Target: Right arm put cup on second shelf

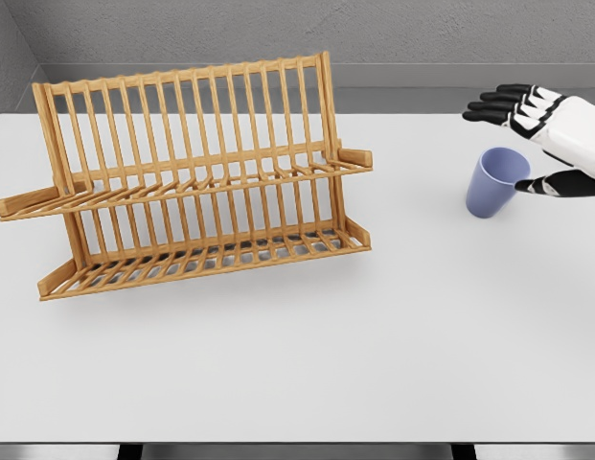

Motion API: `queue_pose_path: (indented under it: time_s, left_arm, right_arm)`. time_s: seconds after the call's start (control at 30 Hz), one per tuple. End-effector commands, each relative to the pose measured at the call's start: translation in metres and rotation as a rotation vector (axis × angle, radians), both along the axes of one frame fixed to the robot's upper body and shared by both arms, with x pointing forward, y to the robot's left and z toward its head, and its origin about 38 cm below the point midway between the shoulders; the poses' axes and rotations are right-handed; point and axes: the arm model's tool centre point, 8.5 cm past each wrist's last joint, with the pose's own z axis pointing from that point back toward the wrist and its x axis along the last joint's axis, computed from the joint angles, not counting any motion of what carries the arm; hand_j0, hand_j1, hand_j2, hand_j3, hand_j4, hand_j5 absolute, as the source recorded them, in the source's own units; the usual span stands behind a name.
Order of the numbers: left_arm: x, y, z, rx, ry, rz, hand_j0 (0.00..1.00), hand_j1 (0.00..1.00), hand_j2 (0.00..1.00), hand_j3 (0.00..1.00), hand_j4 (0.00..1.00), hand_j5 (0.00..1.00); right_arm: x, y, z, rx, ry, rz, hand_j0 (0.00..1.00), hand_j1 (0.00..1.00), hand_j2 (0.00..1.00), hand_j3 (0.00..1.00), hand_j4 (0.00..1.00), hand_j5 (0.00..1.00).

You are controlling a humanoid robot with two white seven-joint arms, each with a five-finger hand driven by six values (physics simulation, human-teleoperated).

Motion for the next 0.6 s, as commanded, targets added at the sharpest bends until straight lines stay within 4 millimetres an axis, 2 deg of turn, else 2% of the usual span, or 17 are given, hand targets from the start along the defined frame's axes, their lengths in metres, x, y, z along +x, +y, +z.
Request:
queue_pose_path:
  time_s: [0.0,0.07,0.13,0.23,0.3,0.37,0.43,0.5,0.57]
  left_arm:
    - [0.000,0.000,0.000,-0.001,0.000,0.001,1.00,1.00,1.00,1.00,1.00,1.00]
    - [0.000,0.000,0.000,-0.001,0.000,0.001,1.00,1.00,1.00,1.00,1.00,1.00]
    - [0.000,0.000,0.000,-0.001,0.000,0.001,1.00,1.00,1.00,1.00,1.00,1.00]
    - [0.000,0.000,0.000,-0.001,0.000,0.001,1.00,1.00,1.00,1.00,1.00,1.00]
    - [0.000,0.000,0.000,-0.001,0.000,0.001,1.00,1.00,1.00,1.00,1.00,1.00]
    - [0.000,0.000,0.000,-0.001,0.000,0.001,1.00,1.00,1.00,1.00,1.00,1.00]
    - [0.000,0.000,0.000,-0.001,0.000,0.001,1.00,1.00,1.00,1.00,1.00,1.00]
    - [0.000,0.000,0.000,-0.001,0.000,0.001,1.00,1.00,1.00,1.00,1.00,1.00]
    - [0.000,0.000,0.000,-0.001,0.000,0.001,1.00,1.00,1.00,1.00,1.00,1.00]
  right_arm:
    - [0.000,0.000,0.001,0.001,0.002,0.002,1.00,1.00,1.00,1.00,1.00,1.00]
    - [0.000,-0.002,0.000,0.008,0.004,-0.006,1.00,1.00,1.00,1.00,1.00,1.00]
    - [0.004,-0.024,-0.001,-0.001,0.025,-0.066,1.00,1.00,1.00,1.00,1.00,1.00]
    - [0.011,-0.036,-0.017,-0.014,0.077,-0.172,1.00,1.00,1.00,1.00,1.00,1.00]
    - [0.016,-0.050,-0.027,-0.180,0.221,-0.198,1.00,1.00,1.00,1.00,1.00,1.00]
    - [0.027,-0.058,-0.028,-0.267,0.311,-0.210,1.00,1.00,1.00,1.00,1.00,1.00]
    - [0.047,-0.063,-0.018,-0.244,0.314,-0.238,1.00,1.00,1.00,1.00,1.00,1.00]
    - [0.062,-0.056,-0.014,-0.226,0.307,-0.235,1.00,1.00,1.00,1.00,1.00,1.00]
    - [0.088,-0.040,-0.019,-0.227,0.332,-0.215,1.00,1.00,1.00,1.00,1.00,1.00]
